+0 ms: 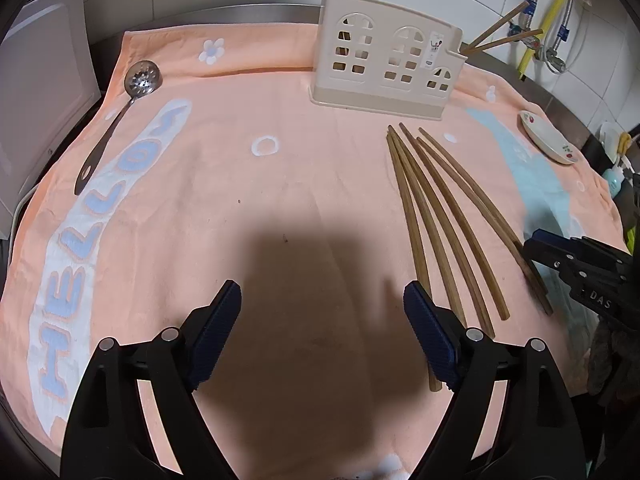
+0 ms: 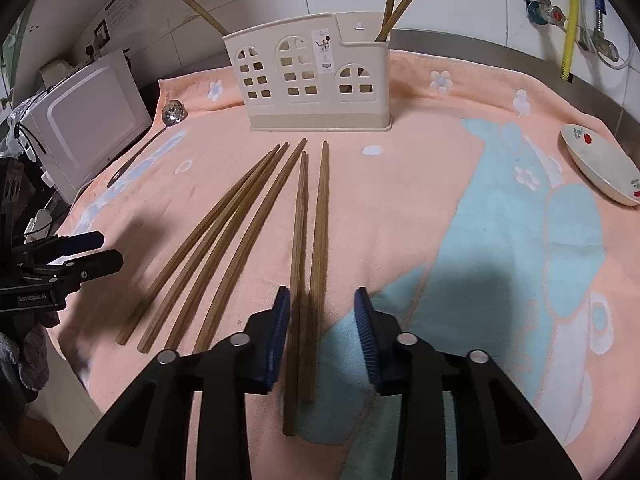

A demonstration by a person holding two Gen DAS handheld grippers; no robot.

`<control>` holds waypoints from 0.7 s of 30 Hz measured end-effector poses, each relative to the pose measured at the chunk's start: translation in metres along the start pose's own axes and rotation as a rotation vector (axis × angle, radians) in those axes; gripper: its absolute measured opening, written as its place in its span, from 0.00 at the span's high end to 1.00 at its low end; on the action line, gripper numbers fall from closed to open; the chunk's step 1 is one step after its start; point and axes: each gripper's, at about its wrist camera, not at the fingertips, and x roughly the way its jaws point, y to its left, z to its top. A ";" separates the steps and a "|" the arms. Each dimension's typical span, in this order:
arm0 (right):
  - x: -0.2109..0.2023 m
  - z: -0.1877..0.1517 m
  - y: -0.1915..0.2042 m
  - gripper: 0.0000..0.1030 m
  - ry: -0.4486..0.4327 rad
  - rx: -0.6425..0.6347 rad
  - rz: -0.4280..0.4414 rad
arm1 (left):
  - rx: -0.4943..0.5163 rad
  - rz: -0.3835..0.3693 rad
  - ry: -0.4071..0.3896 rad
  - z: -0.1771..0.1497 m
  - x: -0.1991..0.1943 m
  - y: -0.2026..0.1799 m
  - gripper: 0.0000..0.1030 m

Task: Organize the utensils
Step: 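Close the right gripper on a chopstick while the left gripper grasps another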

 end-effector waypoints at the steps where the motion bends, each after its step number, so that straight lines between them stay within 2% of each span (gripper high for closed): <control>1: 0.001 0.000 0.000 0.75 0.003 0.000 0.003 | 0.000 0.001 0.000 -0.001 0.000 0.000 0.20; 7: 0.007 0.000 0.002 0.89 0.022 0.000 -0.001 | 0.003 -0.001 -0.001 -0.003 -0.001 -0.001 0.20; 18: 0.012 -0.002 0.006 0.92 0.032 -0.037 -0.032 | 0.041 -0.013 -0.003 -0.004 0.000 -0.021 0.22; 21: 0.011 -0.002 0.003 0.93 0.027 -0.027 -0.031 | 0.062 -0.034 0.003 -0.004 0.003 -0.032 0.34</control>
